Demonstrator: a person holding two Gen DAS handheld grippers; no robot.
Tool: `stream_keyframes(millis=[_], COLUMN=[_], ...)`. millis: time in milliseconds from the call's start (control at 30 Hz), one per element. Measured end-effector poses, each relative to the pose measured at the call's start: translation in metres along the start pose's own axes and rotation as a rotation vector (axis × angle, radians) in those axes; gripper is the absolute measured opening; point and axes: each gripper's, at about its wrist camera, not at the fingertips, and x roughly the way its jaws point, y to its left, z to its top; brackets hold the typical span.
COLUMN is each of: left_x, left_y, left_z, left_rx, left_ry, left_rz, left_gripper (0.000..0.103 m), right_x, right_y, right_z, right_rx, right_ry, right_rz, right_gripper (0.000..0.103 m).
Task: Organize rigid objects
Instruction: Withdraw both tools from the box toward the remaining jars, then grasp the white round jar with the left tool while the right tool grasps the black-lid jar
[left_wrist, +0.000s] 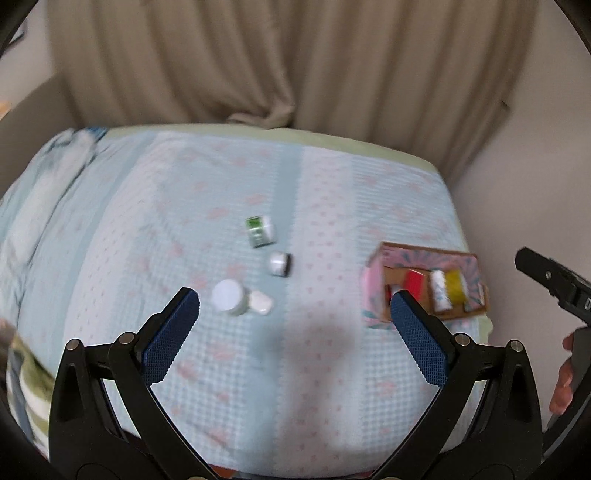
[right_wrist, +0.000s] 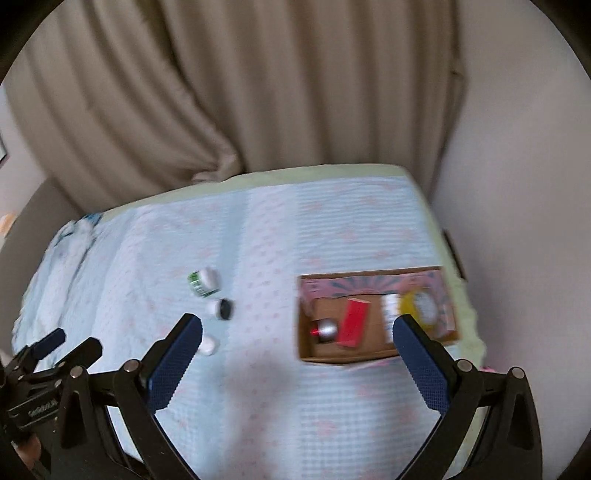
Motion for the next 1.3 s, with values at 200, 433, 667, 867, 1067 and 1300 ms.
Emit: stream_keyframes(millis=[200,433,667,867,1067,1300], left_x=[0.019,0.065,0.136,0.214,0.286,0.341], left_y=[0.065,0.12,0.151,0.156,0.15,0.14], left_z=[-0.009,-0.029,-0.05,-0.063,-0.089,-0.106], left_rx=[-0.156,-0.324,-0.447,-0.51,-0.582,-0.597], left_ry=[0.015,0.056,0.132,0.178,0.188,0.156], left_rz=[0.078,0.142,0.143,0.113,0.084,0.168], left_gripper=[0.103,0.103,0.103,0.103,0.103,0.102], right_x=[0.048,0.118,0.205,0.279,0.352,0.414], right_y=[0.062,0.115,0.148,0.16,0.167,0.169], right_z=[0.006,0.014,0.02,0.019,0.003,-0.016], right_rx=[-0.122,-0.243,-0.268,-0.252,-0.257,-0.249], right_ry=[0.077,0.172,0.294,0.384,0.474,0.531], right_rz=[0.089,0.143,0.16,0.126,0.085,0.055], right_gripper=[0.103,0.103,0.103,0.103,0.103,0.101])
